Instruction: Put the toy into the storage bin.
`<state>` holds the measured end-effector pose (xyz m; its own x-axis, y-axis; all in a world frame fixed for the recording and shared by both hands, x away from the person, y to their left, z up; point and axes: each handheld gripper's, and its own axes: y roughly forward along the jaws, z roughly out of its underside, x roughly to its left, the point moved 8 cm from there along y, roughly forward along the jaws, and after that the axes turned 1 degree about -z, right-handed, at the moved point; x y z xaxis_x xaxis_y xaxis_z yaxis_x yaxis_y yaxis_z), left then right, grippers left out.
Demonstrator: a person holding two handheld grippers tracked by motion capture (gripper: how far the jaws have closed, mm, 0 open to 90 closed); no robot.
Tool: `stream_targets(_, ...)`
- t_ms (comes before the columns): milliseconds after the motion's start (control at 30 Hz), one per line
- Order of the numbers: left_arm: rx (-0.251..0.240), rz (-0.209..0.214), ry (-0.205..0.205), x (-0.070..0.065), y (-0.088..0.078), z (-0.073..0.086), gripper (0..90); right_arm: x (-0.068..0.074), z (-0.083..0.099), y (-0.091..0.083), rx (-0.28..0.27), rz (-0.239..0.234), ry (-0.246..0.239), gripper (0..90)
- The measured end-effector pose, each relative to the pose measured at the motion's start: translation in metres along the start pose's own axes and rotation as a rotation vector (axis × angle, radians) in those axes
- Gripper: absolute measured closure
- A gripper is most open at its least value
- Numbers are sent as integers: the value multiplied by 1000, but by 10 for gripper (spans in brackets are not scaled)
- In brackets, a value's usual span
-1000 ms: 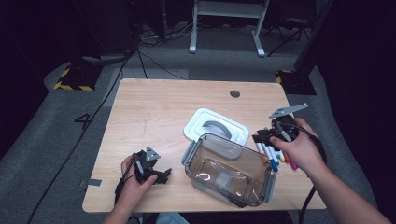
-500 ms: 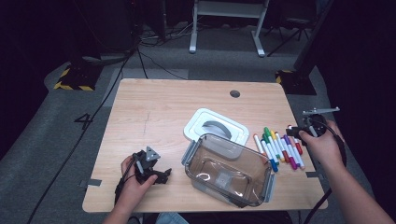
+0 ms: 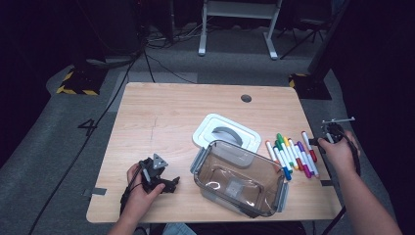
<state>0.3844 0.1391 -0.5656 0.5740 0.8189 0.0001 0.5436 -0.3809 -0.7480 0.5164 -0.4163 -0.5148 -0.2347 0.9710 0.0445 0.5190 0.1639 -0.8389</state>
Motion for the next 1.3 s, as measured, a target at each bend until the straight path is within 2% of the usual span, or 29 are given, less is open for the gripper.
stream_targets(267, 0, 0, 0, 0, 0, 0, 1, -8, 7, 18, 39, 15, 29, 730)
stream_targets(433, 0, 0, 0, 0, 0, 0, 1, -12, 10, 22, 57, 17, 54, 769)
stream_targets(633, 0, 0, 0, 0, 0, 0, 1, -12, 10, 20, 56, 20, 67, 772)
stream_targets(800, 0, 0, 0, 0, 0, 0, 1, -9, 5, 6, 31, 8, 71, 772)
stream_targets(833, 0, 0, 1, 0, 0, 0, 1, -4, 1, -3, 16, -12, 58, 772)
stream_targets(900, 0, 0, 0, 0, 0, 0, 1, -2, -2, -8, 6, -16, 53, 772)
stream_targets(1000, 0, 0, 0, 0, 0, 0, 1, 9, -11, -26, -21, -34, 24, 772)
stream_targets(1033, 0, 0, 0, 0, 0, 0, 1, 9, -11, -26, -21, -34, 24, 772)
stream_targets(1100, 0, 0, 0, 0, 0, 0, 1, 21, -18, -40, -43, -61, 4, 772)
stream_targets(1167, 0, 0, 0, 0, 0, 0, 1, 24, -20, -44, -54, -71, -11, 772)
stream_targets(1300, 0, 0, 0, 0, 0, 0, 1, 46, -32, -66, -82, -108, -53, 772)
